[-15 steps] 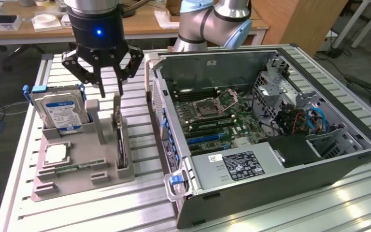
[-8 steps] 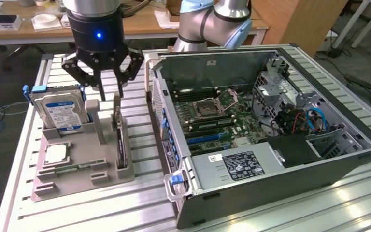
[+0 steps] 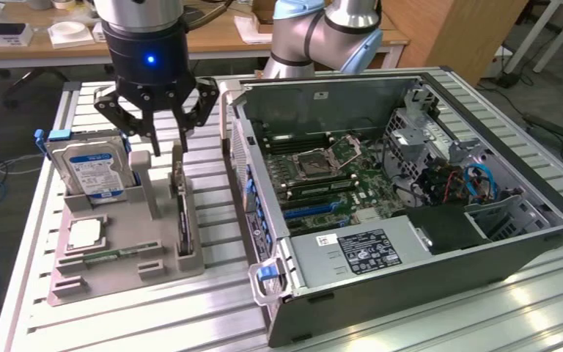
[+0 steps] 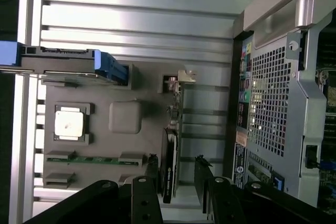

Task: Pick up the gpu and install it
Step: 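Pick up the gpu and move the gpu toward the slot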

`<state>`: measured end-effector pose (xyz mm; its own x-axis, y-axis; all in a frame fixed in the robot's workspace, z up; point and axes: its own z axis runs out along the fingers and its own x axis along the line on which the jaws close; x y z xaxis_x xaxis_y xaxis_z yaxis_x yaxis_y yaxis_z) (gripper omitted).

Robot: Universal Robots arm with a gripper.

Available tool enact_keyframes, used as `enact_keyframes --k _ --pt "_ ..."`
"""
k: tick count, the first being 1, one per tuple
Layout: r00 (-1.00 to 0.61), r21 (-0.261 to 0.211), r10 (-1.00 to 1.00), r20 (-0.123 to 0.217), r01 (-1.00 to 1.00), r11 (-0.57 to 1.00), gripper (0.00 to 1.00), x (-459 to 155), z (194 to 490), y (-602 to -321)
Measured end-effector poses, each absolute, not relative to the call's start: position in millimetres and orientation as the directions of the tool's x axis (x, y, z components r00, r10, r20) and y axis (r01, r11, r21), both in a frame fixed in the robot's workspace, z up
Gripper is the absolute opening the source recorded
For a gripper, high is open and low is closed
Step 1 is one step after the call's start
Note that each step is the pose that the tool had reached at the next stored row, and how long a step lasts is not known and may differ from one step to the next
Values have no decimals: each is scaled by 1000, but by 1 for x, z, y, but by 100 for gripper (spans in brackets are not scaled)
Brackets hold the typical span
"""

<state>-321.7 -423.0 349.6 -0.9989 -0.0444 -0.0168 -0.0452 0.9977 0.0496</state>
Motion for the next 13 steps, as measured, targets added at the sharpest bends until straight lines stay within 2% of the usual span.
enact_keyframes --k 13 --pt "-999 50 -44 -16 -45 998 42 -322 342 -428"
